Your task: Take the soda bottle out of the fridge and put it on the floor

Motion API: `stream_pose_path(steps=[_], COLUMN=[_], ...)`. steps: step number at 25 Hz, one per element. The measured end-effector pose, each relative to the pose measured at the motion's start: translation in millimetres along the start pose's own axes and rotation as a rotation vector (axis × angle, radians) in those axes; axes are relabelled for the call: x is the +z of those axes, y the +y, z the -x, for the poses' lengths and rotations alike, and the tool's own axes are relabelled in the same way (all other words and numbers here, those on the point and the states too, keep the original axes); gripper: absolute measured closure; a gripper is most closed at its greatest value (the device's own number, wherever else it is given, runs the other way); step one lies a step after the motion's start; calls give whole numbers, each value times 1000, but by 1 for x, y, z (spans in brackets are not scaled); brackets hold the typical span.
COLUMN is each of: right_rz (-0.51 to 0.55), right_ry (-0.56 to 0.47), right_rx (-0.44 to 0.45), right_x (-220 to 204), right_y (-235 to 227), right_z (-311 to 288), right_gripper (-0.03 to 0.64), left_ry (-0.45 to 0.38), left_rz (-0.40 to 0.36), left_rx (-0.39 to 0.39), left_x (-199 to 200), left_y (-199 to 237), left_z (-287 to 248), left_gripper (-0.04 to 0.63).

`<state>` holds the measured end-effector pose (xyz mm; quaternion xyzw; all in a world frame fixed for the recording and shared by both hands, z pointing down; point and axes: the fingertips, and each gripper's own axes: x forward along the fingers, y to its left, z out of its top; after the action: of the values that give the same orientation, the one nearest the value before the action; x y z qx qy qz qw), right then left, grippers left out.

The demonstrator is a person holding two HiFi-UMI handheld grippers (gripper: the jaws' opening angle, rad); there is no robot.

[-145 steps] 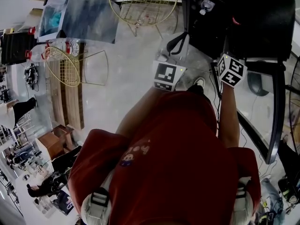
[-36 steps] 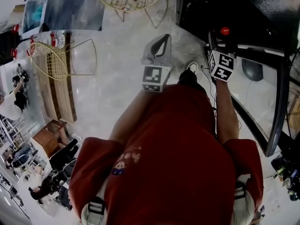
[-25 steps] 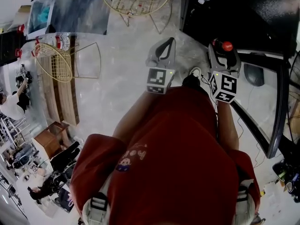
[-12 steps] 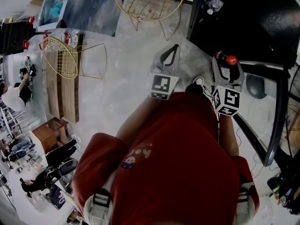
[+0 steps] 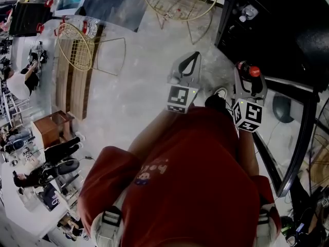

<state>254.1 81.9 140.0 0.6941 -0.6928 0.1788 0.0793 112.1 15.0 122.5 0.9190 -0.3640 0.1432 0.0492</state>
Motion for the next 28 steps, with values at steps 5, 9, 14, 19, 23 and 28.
stream_pose_path(steps=[5,9,14,19,23,28], right_rz=[17,25,94,106,94,105], right_ry=[7,35,64,90,125,152], right_rx=[40,76,110,151,171,176], right_x=[-8,-22,-31,-59,-84,-106], right_y=[-2,5,44,106,143,174], right_z=[-2,-5,-14,-36,-48,-59], right_gripper=[319,319,319,319,319,319], left_ry=[-4,7,11,41,59,68], left_rz=[26,35,94,97,120,148], left_rx=[71,122,163,179,192,208], left_x=[-8,-20,-29,-64,-91,-117], left_y=[-1,8,45,94,120,141], left_z=[4,14,47,82,105,120], left_gripper=[595,595,595,595,595,597])
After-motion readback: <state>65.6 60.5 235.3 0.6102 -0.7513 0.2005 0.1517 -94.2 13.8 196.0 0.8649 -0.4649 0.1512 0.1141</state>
